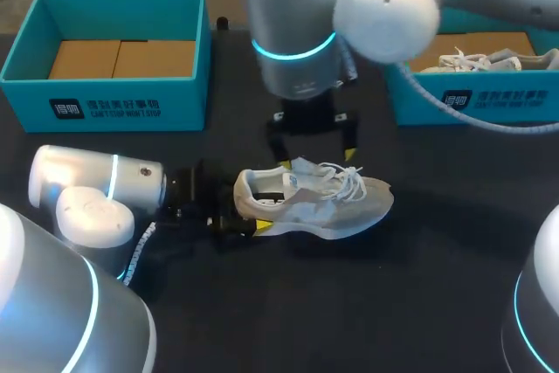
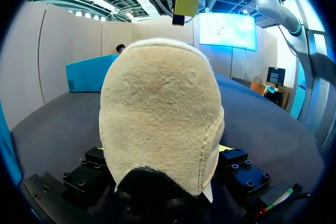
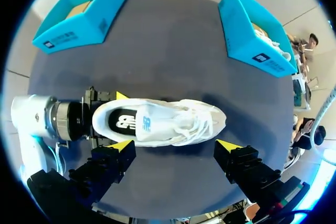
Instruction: Take the shoe out of the shoebox, open the shoe tongue, remove and reinsert the insole, then place the shoe into the shoebox
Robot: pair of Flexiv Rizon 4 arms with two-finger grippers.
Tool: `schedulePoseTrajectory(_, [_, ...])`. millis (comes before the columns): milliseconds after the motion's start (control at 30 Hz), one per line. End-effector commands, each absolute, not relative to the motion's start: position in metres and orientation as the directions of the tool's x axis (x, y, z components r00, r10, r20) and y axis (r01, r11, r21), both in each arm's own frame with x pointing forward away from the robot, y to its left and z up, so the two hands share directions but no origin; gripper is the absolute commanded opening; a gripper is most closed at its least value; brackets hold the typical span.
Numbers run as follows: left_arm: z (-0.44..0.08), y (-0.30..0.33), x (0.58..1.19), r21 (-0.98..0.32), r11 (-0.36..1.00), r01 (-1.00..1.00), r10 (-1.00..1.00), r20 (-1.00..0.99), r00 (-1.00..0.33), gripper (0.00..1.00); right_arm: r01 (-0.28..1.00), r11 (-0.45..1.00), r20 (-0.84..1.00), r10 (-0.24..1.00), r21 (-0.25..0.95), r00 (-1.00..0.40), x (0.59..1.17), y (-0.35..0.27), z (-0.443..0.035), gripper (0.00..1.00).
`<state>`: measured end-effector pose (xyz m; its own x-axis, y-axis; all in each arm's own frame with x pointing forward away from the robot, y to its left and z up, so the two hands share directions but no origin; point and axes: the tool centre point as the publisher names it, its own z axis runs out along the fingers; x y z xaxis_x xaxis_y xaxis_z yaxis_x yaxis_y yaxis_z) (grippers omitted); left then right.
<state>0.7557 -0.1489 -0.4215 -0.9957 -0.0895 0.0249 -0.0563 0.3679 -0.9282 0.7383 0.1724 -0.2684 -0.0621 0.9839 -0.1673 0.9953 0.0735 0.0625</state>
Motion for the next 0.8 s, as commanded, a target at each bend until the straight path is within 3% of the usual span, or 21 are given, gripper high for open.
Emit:
schedulePoseTrajectory(33, [-0.423,-0.150,0.757,-0.927,0.370,-0.057,-0.089,0.026,-0.996,0.00,0.997,0.061,-0.266,0.963,0.053,-0.044,0.742,0.194,-0.280,1.00])
schedulePoseTrajectory(800, [-0.423,-0.150,0.757,-0.927,0.370,-0.057,-0.089,0.026,-0.996,0.00,0.997,0.023,-0.372,0.928,0.076,0.007,0.752,0.203,-0.318,1.00])
